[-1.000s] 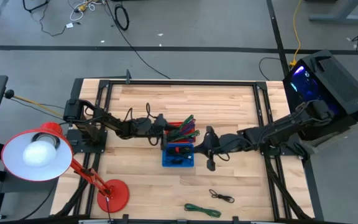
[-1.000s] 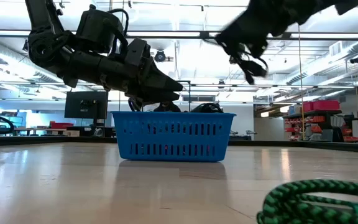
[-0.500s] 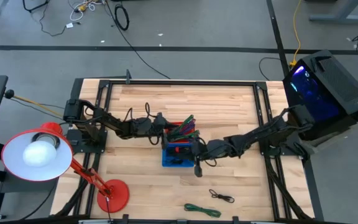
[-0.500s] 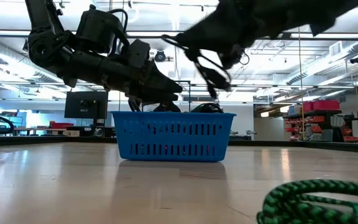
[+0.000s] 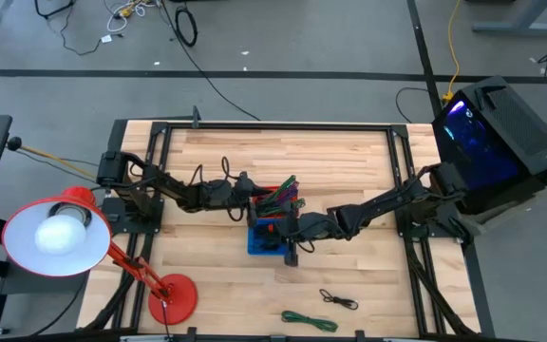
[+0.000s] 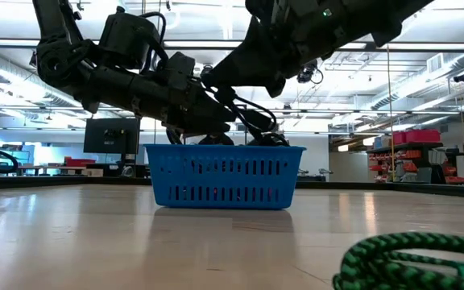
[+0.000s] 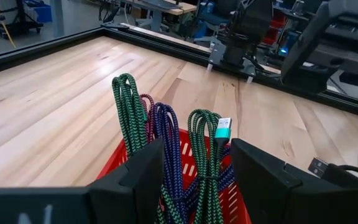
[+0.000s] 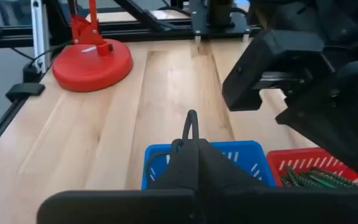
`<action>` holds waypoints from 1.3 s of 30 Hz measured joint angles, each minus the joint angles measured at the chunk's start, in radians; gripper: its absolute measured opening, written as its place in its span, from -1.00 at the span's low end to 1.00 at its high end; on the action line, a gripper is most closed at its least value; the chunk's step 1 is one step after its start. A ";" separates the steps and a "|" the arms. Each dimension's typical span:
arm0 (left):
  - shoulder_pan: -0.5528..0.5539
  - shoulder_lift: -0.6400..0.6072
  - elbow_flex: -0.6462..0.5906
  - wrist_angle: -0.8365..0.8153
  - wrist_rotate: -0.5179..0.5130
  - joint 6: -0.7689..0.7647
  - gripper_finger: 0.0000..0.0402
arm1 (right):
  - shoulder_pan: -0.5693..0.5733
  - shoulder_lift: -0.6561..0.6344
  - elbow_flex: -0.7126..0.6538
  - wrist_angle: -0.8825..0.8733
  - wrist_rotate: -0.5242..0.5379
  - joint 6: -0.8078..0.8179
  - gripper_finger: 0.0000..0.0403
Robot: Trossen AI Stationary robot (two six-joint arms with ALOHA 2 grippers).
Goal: Pick & Place USB Port
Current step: Put the black charger cable into the blue bin
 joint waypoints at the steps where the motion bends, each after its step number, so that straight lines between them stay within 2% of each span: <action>1: 0.000 0.000 0.000 -0.001 0.000 0.000 -0.05 | -0.002 0.000 0.000 -0.002 -0.005 0.000 -1.00; 9: 0.000 0.000 0.000 -0.006 0.000 0.000 -0.05 | -0.005 0.000 0.000 -0.031 -0.032 0.003 -0.98; 26: 0.000 0.000 0.000 -0.007 0.000 -0.001 -0.05 | -0.011 0.000 0.000 -0.029 -0.058 0.001 -0.59; 28: 0.000 0.000 0.000 -0.010 0.000 0.000 -0.05 | -0.010 0.000 -0.001 -0.001 -0.106 0.024 -0.54; 31: 0.000 0.000 0.000 -0.025 0.000 0.000 -0.05 | 0.013 -0.008 0.000 0.044 -0.258 0.063 -0.50; 33: 0.000 0.000 0.000 -0.032 0.000 0.000 -0.05 | 0.043 -0.010 0.000 0.033 -0.318 0.092 -0.49; 35: 0.000 0.000 0.000 -0.040 0.000 0.000 -0.05 | 0.080 -0.012 -0.001 0.006 -0.323 0.119 -0.49; 39: 0.000 0.000 0.000 -0.044 0.000 0.000 -0.05 | 0.155 -0.014 -0.001 -0.084 -0.264 0.207 -0.53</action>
